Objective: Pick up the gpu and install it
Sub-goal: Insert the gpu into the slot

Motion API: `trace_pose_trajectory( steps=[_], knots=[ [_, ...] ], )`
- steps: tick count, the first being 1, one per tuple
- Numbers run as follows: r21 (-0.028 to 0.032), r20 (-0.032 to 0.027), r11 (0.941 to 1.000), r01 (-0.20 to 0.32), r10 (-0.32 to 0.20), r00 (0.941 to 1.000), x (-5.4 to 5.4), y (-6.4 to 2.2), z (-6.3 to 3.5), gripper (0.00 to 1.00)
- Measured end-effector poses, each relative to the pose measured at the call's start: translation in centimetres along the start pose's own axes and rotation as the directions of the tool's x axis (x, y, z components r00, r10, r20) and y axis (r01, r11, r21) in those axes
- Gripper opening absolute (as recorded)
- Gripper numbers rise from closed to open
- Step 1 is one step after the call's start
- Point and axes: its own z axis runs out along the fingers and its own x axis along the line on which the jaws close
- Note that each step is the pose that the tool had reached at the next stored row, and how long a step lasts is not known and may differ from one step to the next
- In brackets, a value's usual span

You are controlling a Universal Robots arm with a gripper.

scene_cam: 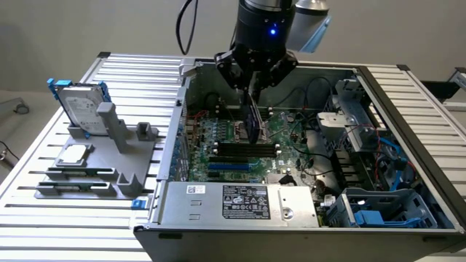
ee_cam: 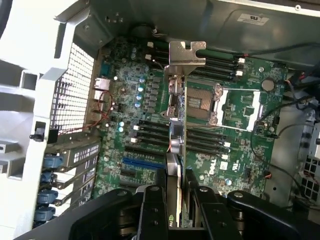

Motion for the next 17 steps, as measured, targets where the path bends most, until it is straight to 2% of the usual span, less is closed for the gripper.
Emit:
trace_pose_trajectory(
  steps=[4, 9, 13, 17],
  knots=[
    [0.0013, -0.0054, 0.9974, 0.072, -0.072, 0.9974, 0.0, 0.0, 0.03, 0.26],
    [0.003, -0.0127, 0.9868, 0.162, -0.162, 0.9868, 0.0, -0.01, 0.09, 0.26],
    [0.0038, -0.0185, 0.9726, 0.233, -0.232, 0.9724, 0.0, -0.01, 0.14, 0.26],
    [0.0043, -0.0246, 0.9529, 0.303, -0.303, 0.9527, 0.0, -0.01, 0.16, 0.26]
  ],
)
